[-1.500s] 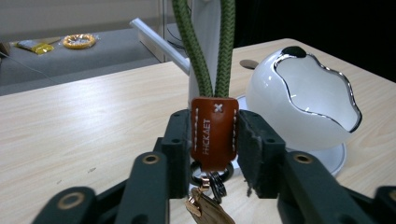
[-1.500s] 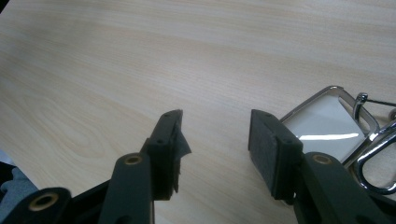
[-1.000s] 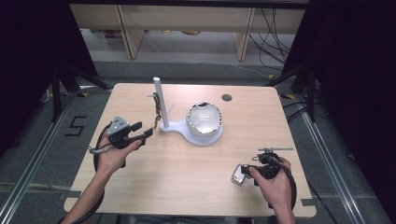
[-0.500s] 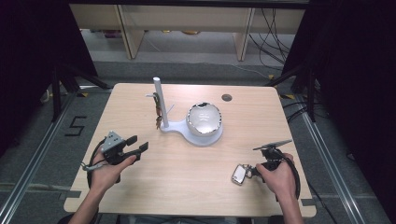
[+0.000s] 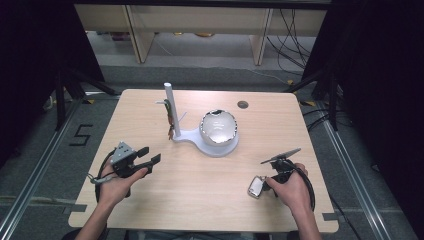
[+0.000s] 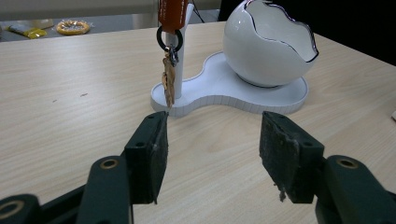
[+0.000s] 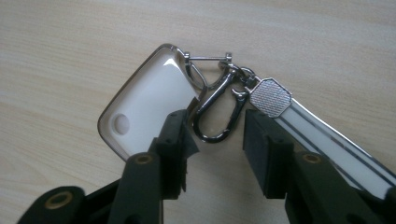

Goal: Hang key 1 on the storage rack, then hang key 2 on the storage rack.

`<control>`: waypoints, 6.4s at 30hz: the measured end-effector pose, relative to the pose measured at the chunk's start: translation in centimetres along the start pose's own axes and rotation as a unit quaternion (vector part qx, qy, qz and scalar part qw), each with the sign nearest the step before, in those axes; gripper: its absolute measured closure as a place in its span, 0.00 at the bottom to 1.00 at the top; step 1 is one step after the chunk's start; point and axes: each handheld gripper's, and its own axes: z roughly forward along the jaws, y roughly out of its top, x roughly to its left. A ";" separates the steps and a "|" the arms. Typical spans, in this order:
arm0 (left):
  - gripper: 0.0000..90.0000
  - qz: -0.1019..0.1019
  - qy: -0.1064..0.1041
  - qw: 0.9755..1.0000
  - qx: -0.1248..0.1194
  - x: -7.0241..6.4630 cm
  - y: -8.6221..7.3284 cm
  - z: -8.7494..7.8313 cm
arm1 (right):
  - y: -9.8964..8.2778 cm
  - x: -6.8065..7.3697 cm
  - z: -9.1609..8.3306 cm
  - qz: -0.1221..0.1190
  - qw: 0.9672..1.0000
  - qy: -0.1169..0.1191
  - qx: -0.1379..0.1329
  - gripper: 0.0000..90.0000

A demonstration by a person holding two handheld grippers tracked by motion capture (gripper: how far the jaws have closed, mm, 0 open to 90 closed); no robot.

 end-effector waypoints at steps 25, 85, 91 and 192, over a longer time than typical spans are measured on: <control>0.45 -0.002 0.002 1.000 0.007 0.0 -0.2 0.1 | 1.1 -0.1 0.5 -0.005 1.000 -0.023 -0.009 0.61; 0.45 -0.006 -0.004 1.000 0.004 0.0 -0.4 0.3 | 1.4 -0.2 0.4 -0.003 1.000 0.028 -0.003 0.94; 0.45 -0.004 -0.005 1.000 0.005 0.0 -0.3 0.3 | 1.4 -0.5 -0.2 0.004 0.999 0.034 -0.016 0.97; 0.48 0.206 -0.345 0.916 -0.015 -12.1 4.6 5.0 | 4.3 13.3 -9.4 -0.262 0.954 0.143 0.022 0.97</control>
